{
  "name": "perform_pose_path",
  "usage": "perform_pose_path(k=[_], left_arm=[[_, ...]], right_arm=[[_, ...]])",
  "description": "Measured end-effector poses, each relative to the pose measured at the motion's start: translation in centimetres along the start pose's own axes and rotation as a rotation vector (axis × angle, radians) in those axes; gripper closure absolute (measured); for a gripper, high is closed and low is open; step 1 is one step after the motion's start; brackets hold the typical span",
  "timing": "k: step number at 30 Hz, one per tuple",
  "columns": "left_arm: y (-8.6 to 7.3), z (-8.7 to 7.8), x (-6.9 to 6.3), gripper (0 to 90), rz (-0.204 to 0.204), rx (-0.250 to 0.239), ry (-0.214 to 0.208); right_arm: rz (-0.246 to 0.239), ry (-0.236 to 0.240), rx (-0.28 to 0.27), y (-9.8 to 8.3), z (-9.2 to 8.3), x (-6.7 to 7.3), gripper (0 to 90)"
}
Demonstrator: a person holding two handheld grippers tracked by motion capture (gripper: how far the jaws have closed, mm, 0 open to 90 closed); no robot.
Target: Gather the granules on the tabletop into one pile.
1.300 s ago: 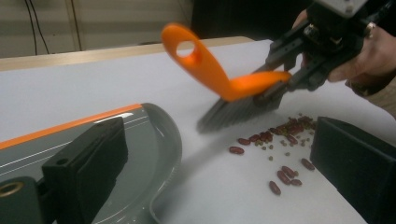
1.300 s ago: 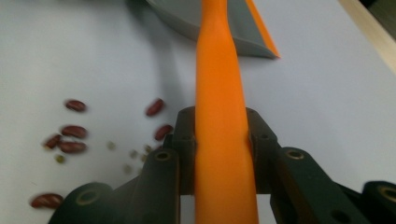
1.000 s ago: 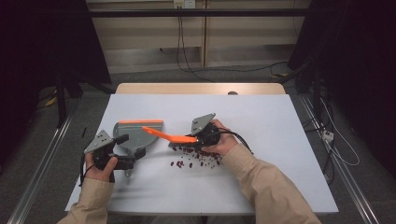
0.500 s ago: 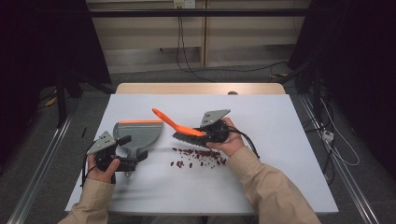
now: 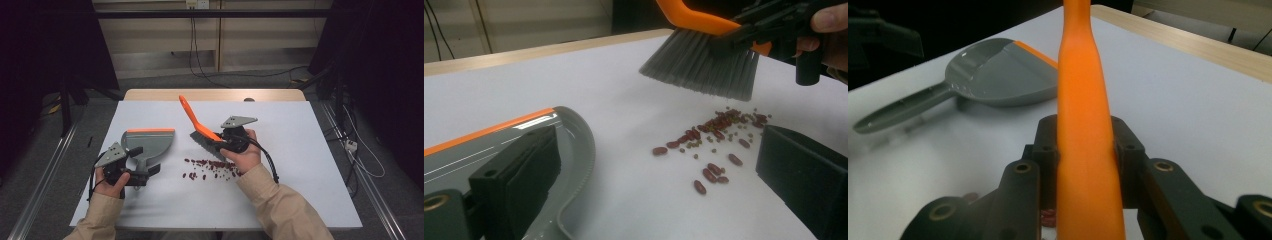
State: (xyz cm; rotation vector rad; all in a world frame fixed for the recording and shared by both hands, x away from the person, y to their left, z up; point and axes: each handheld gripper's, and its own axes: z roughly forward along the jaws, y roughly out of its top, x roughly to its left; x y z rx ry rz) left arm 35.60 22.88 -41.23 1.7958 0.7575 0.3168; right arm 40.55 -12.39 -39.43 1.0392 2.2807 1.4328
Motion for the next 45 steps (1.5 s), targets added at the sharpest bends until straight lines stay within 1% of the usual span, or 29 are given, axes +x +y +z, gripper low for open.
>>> perform_pose_path(k=[2,4,5,7,11,12,15,17,19,21,23,25,31,35,36,37,39,40,42,43,45], left_arm=[[0.0,0.0,-0.1,4.0,0.000,-0.001,-0.004],[0.0,0.0,-0.1,3.9,0.004,-0.001,-0.003],[0.0,0.0,-0.1,4.0,0.004,-0.002,-0.004],[0.0,0.0,-0.1,3.9,0.002,-0.003,-0.003],[0.0,-0.1,-0.2,3.9,0.008,-0.005,-0.010],[0.0,-0.1,-0.2,4.0,0.009,-0.004,-0.010],[0.0,-0.1,-0.3,3.9,0.010,-0.005,-0.011],[0.0,-0.2,-0.2,4.0,0.010,-0.007,-0.011],[0.0,-0.3,-0.2,4.0,0.004,-0.013,-0.009],[0.0,-0.3,-0.2,3.9,-0.001,-0.015,-0.009],[0.0,-0.2,-0.1,4.0,0.002,-0.010,-0.008],[0.0,-0.2,-0.1,4.0,0.002,-0.010,-0.008],[0.0,-0.4,0.0,4.0,-0.001,-0.017,-0.001],[0.0,-0.5,0.0,4.0,-0.001,-0.018,0.001],[0.0,-0.5,0.0,4.0,0.000,-0.018,0.000],[0.0,-0.5,0.1,4.0,0.000,-0.017,0.001],[0.0,-0.5,0.1,4.0,0.002,-0.017,0.001],[0.0,-0.5,0.1,4.0,0.002,-0.017,0.002],[0.0,-0.5,0.0,3.9,0.002,-0.018,0.001],[0.0,-0.4,0.0,3.9,0.001,-0.017,0.003],[0.0,-0.4,0.0,4.0,0.002,-0.015,0.002]], right_arm=[[0.042,-0.011,-0.009,0.1,-0.2,0.4,71.1],[0.060,-0.014,-0.016,0.2,-0.2,0.7,71.1],[0.069,-0.028,-0.016,0.3,-0.2,1.1,71.1],[0.084,-0.029,-0.012,0.4,-0.2,1.5,71.1],[0.096,-0.042,-0.022,0.7,0.0,2.4,71.1],[0.109,-0.047,-0.021,0.7,0.1,2.6,71.1],[0.111,-0.049,-0.012,0.6,0.5,3.0,71.1],[0.115,-0.040,-0.018,0.6,0.7,3.2,71.1],[0.136,-0.043,-0.015,0.5,0.9,3.5,71.1],[0.140,-0.035,-0.015,0.4,1.2,3.9,71.1],[0.142,-0.031,-0.010,0.3,1.5,4.3,71.1],[0.154,-0.025,-0.012,0.1,2.0,4.7,71.1],[0.184,-0.013,0.010,-0.6,3.3,5.9,71.1],[0.186,0.001,0.017,-0.8,3.7,6.6,71.1],[0.196,0.014,0.017,-0.9,3.7,6.9,71.1],[0.197,0.010,0.015,-1.1,3.9,7.1,71.1],[0.195,0.022,0.023,-1.3,4.0,7.6,71.1],[0.209,0.028,0.025,-1.6,4.2,7.8,71.1],[0.215,0.045,0.035,-2.1,4.5,8.3,71.1],[0.216,0.039,0.046,-2.4,4.8,8.5,71.1],[0.249,0.057,0.052,-2.8,5.4,8.7,71.1]])
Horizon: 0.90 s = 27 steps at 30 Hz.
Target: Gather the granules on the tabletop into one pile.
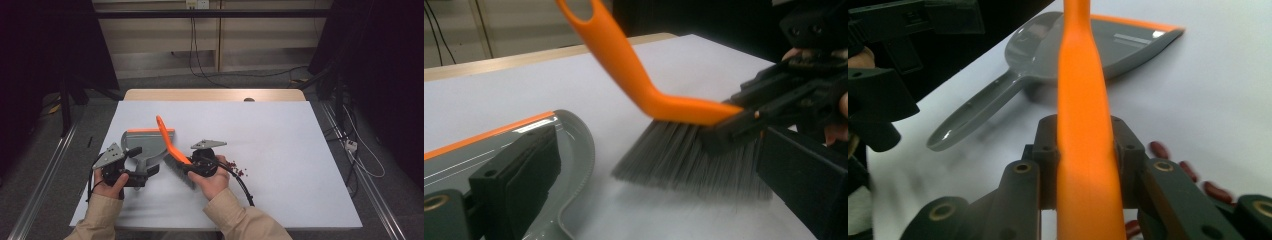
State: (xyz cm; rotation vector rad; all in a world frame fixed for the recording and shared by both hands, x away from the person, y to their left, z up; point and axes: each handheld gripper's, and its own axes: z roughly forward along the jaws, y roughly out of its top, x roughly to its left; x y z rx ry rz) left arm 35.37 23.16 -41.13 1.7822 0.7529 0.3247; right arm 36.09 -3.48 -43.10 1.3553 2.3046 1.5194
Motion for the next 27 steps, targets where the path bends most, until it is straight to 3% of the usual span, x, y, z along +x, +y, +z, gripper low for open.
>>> perform_pose_path(k=[2,5,10,27], left_arm=[[0.0,0.0,0.0,3.9,0.003,0.002,0.001],[0.0,0.0,0.0,4.0,0.005,0.002,0.002],[0.0,0.0,0.0,4.0,0.005,0.003,0.005],[0.0,0.3,-0.1,4.0,0.010,0.006,0.006]], right_arm=[[0.023,-0.001,0.003,-0.2,0.5,0.0,71.1],[0.024,-0.046,0.006,-0.2,0.8,-0.3,71.2],[0.094,-0.079,0.030,-0.2,0.6,-2.0,70.9],[0.140,-0.160,0.026,-0.4,-1.9,-4.6,70.6]])
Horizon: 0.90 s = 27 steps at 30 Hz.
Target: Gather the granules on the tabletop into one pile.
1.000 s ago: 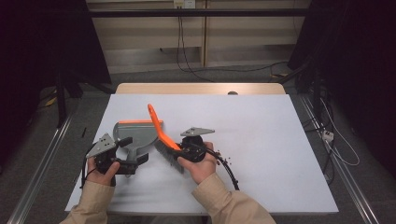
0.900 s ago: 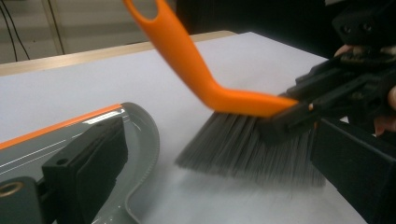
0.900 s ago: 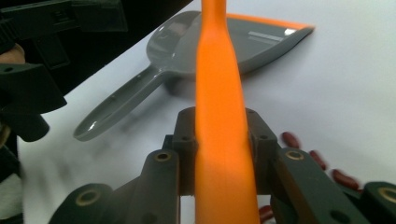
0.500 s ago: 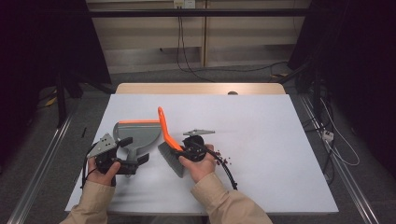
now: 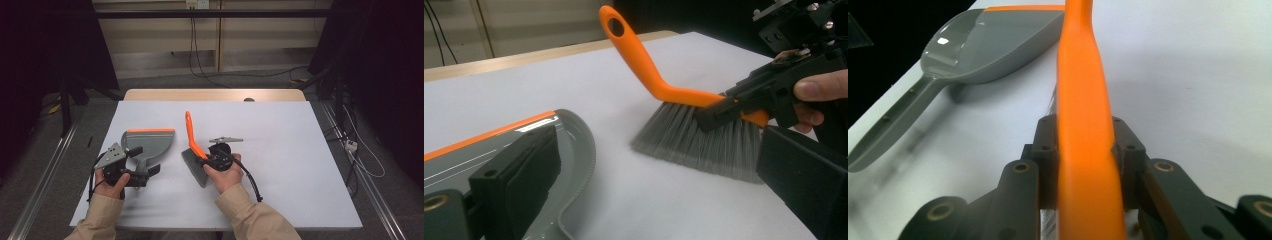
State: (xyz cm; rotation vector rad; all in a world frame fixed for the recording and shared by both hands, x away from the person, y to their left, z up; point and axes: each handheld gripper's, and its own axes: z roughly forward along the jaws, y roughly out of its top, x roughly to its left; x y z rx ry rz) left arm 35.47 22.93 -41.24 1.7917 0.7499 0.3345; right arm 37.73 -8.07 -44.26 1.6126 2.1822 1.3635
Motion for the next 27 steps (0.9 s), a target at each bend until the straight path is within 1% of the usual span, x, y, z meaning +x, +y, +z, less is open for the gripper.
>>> perform_pose_path(k=[5,12,22,26,27], left_arm=[[0.0,0.1,0.0,4.0,0.003,0.003,0.000],[0.0,0.2,0.0,4.0,0.005,0.004,-0.001],[0.0,0.2,-0.1,4.0,0.008,0.008,0.001],[0.1,0.2,-0.1,4.0,0.009,0.007,0.002],[0.1,0.2,-0.1,4.0,0.010,0.006,0.002]], right_arm=[[0.012,-0.020,-0.004,-0.1,-0.8,-1.0,70.5],[0.032,-0.043,-0.008,-0.3,-1.8,-2.1,70.4],[0.067,-0.063,-0.023,-0.9,-3.1,-3.2,70.3],[0.067,-0.072,-0.026,-1.1,-3.6,-3.6,70.2],[0.074,-0.074,-0.025,-1.1,-3.7,-3.7,70.2]])
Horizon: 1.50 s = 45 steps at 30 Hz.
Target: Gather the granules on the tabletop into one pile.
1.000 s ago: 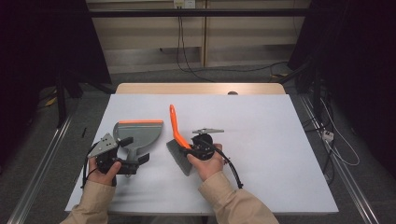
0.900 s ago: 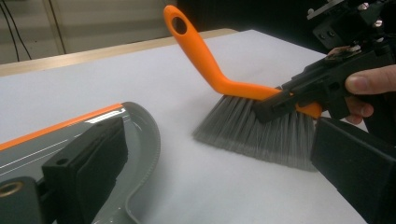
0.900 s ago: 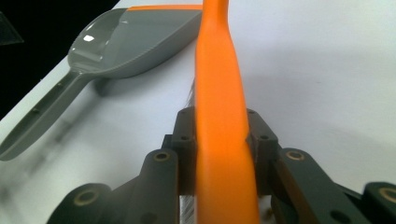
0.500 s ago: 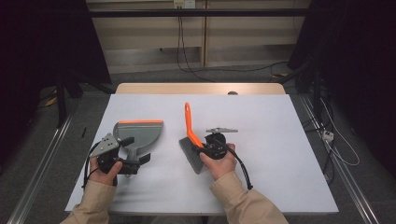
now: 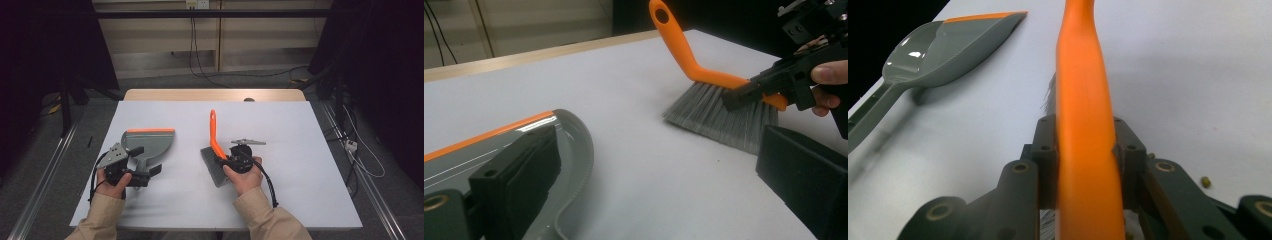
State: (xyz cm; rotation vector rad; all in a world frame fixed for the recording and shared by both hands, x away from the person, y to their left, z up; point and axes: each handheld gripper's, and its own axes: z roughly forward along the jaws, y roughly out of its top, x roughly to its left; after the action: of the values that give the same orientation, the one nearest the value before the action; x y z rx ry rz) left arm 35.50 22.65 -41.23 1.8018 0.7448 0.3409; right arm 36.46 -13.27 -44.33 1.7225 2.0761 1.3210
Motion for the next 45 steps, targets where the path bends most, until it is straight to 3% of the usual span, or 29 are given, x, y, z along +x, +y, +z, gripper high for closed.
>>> perform_pose_path(k=[23,33,40,45], left_arm=[[0.0,0.4,-0.1,4.0,0.001,0.007,-0.004],[0.0,0.4,0.0,3.9,-0.003,0.009,-0.002],[-0.1,0.5,0.1,4.0,-0.001,0.011,-0.003],[-0.1,0.5,0.1,4.1,-0.002,0.009,0.002]], right_arm=[[0.015,-0.035,-0.009,0.0,-1.8,-2.0,70.3],[0.047,0.015,-0.019,0.4,-1.6,-1.7,71.0],[0.035,0.044,-0.045,1.5,-1.7,-0.9,71.0],[0.014,0.071,-0.039,1.9,-0.8,-0.2,71.1]])
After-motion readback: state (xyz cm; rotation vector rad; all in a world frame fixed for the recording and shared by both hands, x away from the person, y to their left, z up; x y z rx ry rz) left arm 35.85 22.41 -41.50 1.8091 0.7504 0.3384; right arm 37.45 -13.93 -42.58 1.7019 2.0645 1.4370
